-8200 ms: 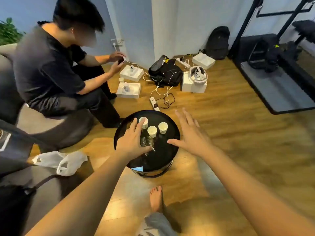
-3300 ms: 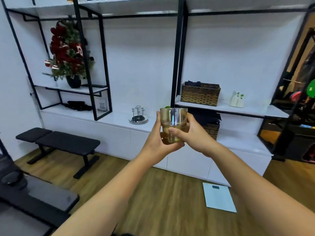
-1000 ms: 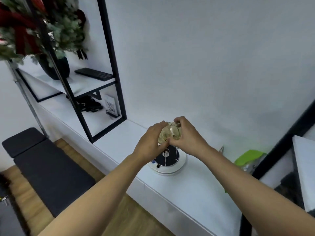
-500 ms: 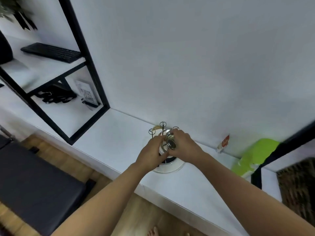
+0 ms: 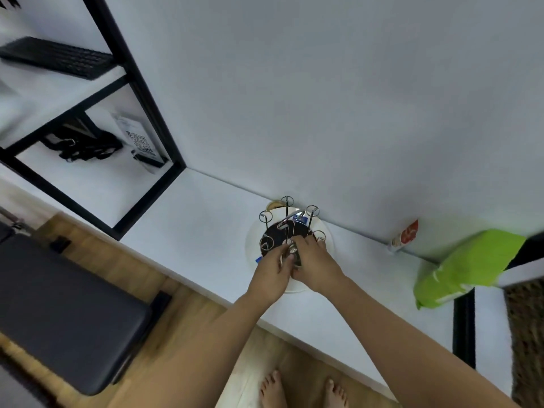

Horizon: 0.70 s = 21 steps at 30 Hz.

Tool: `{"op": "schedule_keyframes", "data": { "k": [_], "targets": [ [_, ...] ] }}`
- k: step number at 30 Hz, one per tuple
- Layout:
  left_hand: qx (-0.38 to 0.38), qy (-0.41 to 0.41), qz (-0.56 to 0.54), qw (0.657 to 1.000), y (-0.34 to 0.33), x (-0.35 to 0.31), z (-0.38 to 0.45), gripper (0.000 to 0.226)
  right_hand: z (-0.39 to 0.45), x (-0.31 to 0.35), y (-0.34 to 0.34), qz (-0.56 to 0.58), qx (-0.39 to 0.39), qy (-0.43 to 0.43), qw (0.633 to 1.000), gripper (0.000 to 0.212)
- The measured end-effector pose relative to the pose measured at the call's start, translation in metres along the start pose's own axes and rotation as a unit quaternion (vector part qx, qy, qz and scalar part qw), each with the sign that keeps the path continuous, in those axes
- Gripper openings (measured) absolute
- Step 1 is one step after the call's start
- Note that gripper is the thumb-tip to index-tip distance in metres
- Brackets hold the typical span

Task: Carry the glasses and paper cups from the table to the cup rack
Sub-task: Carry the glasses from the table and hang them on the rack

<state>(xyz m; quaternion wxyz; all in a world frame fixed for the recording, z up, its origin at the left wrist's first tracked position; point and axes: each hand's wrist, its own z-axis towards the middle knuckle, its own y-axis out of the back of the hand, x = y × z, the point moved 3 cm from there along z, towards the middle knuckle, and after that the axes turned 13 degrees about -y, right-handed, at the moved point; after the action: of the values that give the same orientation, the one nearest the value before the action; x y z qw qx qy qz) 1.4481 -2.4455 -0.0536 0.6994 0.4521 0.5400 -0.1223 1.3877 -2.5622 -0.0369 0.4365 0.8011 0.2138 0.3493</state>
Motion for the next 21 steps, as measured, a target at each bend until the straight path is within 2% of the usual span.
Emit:
{"op": "schedule_keyframes", "data": {
  "k": [4, 9, 14, 21],
  "targets": [
    [0.003, 0.015, 0.014, 1.0, -0.007, 0.005, 0.01, 0.037, 0.009, -0.004, -0.008, 0.02, 0.014, -0.027, 0.999, 0.065],
    [0.016, 0.035, 0.02, 0.999, -0.012, 0.013, 0.018, 0.032, 0.013, -0.011, -0.02, 0.074, 0.021, -0.066, 0.995, 0.072],
    [0.032, 0.045, 0.029, 0.998, -0.009, 0.017, 0.023, 0.031, 0.016, -0.021, -0.021, 0.098, 0.059, -0.053, 0.992, 0.091],
    [0.057, 0.068, 0.047, 0.995, -0.006, 0.008, 0.025, 0.027, 0.012, -0.019, -0.013, 0.072, 0.076, -0.045, 0.993, 0.098]
  ]
}}
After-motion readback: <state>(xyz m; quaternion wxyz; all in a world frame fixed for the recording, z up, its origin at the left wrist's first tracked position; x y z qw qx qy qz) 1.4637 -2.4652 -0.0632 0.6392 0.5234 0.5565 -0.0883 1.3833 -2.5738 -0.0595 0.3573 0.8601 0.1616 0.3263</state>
